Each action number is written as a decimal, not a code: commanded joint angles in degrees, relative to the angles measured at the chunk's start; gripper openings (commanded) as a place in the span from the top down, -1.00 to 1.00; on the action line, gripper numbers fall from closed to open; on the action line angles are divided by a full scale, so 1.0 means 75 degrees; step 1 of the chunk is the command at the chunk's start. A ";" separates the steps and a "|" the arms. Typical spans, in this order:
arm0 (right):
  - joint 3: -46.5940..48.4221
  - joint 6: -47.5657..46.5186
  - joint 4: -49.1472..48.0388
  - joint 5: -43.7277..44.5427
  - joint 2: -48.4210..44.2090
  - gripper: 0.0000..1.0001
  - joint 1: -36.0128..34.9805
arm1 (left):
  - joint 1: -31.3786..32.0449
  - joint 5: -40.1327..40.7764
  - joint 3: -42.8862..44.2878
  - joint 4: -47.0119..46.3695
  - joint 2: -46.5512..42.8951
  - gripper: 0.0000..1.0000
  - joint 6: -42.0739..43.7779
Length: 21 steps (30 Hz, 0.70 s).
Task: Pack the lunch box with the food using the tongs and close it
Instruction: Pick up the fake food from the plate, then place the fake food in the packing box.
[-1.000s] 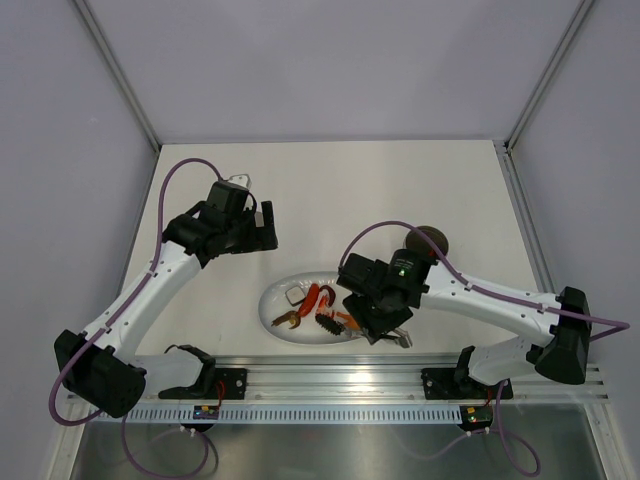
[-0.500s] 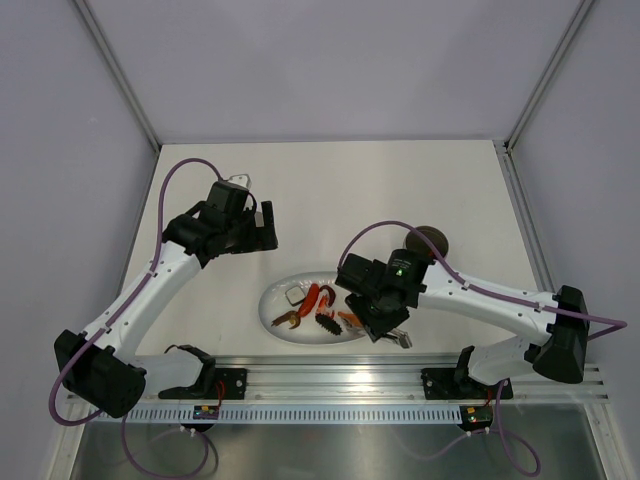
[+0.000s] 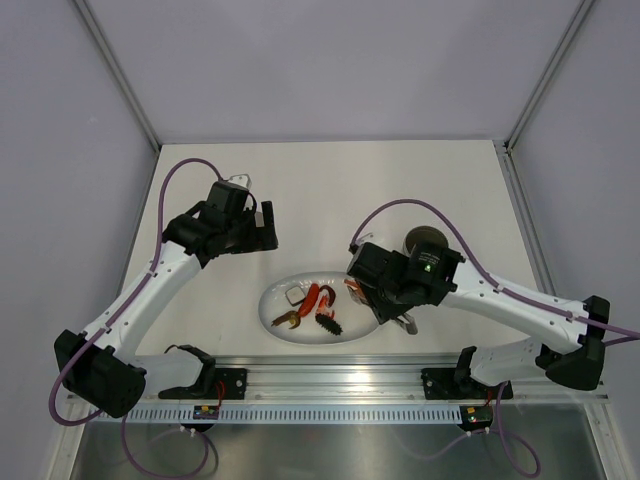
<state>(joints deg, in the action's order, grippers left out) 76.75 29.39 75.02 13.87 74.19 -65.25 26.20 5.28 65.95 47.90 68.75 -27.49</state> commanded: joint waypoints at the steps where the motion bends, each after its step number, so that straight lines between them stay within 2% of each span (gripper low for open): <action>1: 0.0488 0.0265 0.0215 0.0844 -0.0306 0.57 -0.0077 | 0.0023 -0.0083 -0.0005 -0.0258 -0.0108 -0.98 -0.0027; 9: 0.1250 0.0757 0.1070 0.2052 -0.0728 0.55 -0.0077 | 0.0035 -0.0059 0.0007 -0.0258 -0.0143 -0.98 -0.0003; 15: 0.2012 0.1669 0.2345 0.3200 -0.0904 0.49 -0.0065 | 0.0023 -0.0106 0.0019 -0.0281 -0.0120 -0.98 -0.0027; 21: 0.1943 0.2151 0.2489 0.3307 -0.1150 0.47 -0.0065 | 0.0023 -0.0130 0.0007 -0.0258 -0.0143 -0.98 -0.0027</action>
<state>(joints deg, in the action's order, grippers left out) 90.65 41.04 77.87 34.13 66.74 -65.30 26.20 5.10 65.95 47.90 68.75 -27.49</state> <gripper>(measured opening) 0.461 0.988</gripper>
